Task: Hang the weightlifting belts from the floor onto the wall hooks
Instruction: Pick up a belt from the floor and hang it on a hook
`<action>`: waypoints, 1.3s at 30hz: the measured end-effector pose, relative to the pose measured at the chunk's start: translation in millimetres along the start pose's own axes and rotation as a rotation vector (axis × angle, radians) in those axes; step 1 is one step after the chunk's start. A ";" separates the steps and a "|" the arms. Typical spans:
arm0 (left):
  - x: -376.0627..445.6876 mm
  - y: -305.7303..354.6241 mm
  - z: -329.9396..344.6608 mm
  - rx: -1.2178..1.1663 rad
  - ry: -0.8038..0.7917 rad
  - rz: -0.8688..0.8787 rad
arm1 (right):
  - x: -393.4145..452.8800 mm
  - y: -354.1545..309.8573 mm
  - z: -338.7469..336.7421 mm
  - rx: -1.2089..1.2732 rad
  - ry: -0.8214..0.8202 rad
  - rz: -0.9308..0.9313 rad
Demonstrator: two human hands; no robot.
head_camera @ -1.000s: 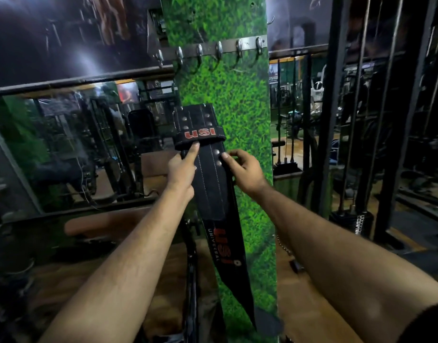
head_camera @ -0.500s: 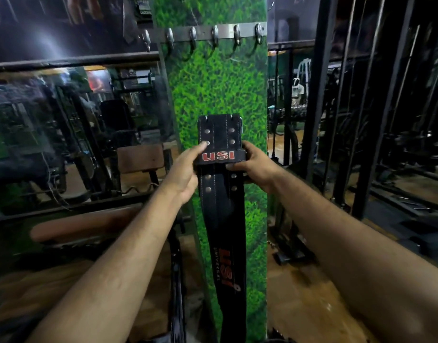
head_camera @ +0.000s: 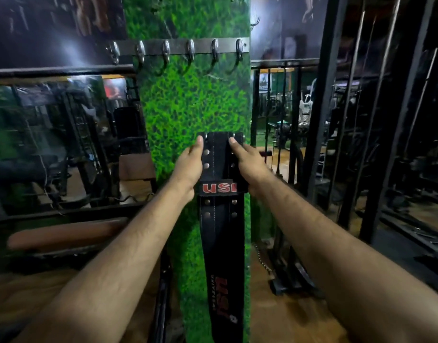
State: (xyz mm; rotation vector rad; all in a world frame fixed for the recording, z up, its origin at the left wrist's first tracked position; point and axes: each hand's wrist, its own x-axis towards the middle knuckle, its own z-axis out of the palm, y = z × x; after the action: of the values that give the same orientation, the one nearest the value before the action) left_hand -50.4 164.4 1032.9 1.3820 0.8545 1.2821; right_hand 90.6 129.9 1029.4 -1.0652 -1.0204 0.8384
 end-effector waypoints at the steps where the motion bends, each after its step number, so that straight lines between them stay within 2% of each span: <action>1: 6.3 2.5 7.8 0.007 0.025 -0.004 | 3.5 -0.2 -5.7 0.026 -0.021 -0.022; 6: 20.9 9.8 44.9 0.023 0.153 0.070 | 29.5 -9.6 -30.3 -0.066 -0.044 -0.183; 10: 36.2 20.1 63.2 0.096 0.247 0.257 | 53.0 -27.2 -36.9 -0.117 -0.023 -0.323; 15: 54.7 48.4 83.6 0.129 0.235 0.406 | 71.6 -54.7 -45.8 -0.068 0.017 -0.456; 21: 89.4 99.6 94.1 0.169 0.124 0.430 | 103.0 -103.1 -52.0 -0.006 0.082 -0.453; 27: 122.3 126.3 105.2 0.262 0.195 0.411 | 132.8 -134.2 -53.5 0.004 0.061 -0.298; 32: 145.3 127.6 108.6 0.292 0.218 0.321 | 147.4 -135.0 -56.5 0.012 0.041 -0.218; 39: 143.4 93.3 102.3 0.227 0.215 0.368 | 145.2 -103.9 -60.0 -0.047 0.084 -0.193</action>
State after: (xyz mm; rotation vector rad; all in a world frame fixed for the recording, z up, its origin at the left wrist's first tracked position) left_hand 62.5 258.3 1167.6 1.6560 0.9421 1.6793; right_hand 200.3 216.2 1155.8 -1.0153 -1.0577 0.6119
